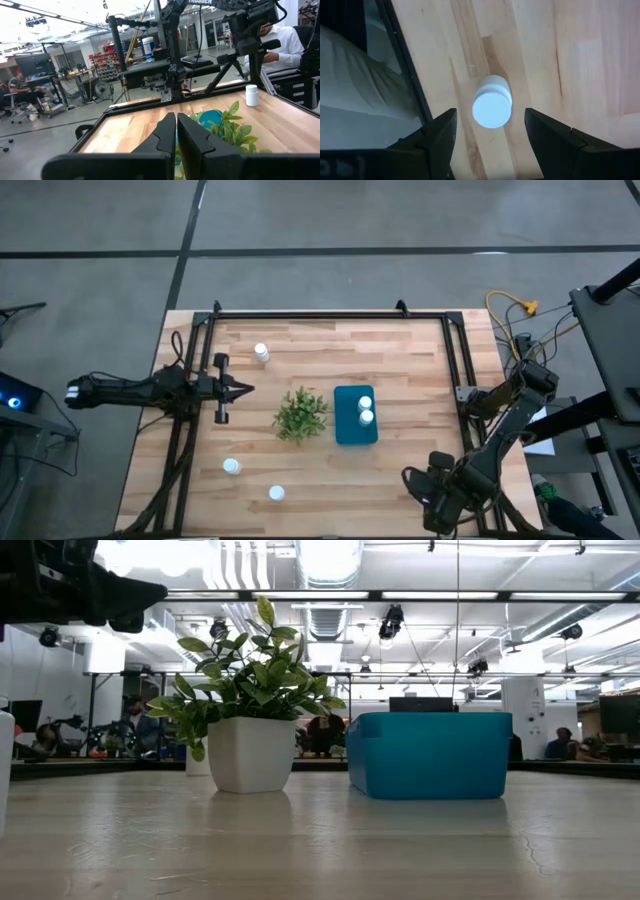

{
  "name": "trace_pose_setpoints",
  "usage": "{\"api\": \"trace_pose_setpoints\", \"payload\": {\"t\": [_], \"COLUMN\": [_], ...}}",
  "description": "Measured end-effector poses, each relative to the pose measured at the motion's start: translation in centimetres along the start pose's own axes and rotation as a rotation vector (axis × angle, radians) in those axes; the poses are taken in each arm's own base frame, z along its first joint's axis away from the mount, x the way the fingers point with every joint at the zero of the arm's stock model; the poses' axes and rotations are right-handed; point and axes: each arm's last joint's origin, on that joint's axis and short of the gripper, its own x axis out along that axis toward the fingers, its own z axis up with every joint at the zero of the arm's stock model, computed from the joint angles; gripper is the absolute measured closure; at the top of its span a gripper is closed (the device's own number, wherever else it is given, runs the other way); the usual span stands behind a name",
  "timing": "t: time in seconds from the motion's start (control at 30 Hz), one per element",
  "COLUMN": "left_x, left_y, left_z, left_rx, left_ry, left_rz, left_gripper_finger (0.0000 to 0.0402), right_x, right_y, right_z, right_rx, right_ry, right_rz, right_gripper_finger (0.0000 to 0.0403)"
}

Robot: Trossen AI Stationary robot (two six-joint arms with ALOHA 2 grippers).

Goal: Pick and place pill bottles into a basket
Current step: Put the white medicine bottle into the blue bin

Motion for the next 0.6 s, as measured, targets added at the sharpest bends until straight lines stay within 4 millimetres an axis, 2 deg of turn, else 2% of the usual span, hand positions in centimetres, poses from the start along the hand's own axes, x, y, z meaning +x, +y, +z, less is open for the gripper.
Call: {"api": "trace_pose_setpoints", "payload": {"t": [0.33, 0.6], "left_x": [0.0, 0.0], "left_y": [0.0, 0.0], "left_z": [0.0, 0.0], "left_rx": [0.000, 0.001], "left_ry": [0.003, 0.003], "left_rz": [-0.001, -0.001], "left_gripper_finger": [0.0402, 0.0402], "right_x": [0.7, 3.0], "right_y": [-0.1, -0.6], "right_z": [-0.2, -0.7], "right_rx": [-0.013, 0.024], "right_ry": [0.004, 0.019], "right_rz": [0.003, 0.031], "right_gripper_finger": [0.0179, 0.0179]}}
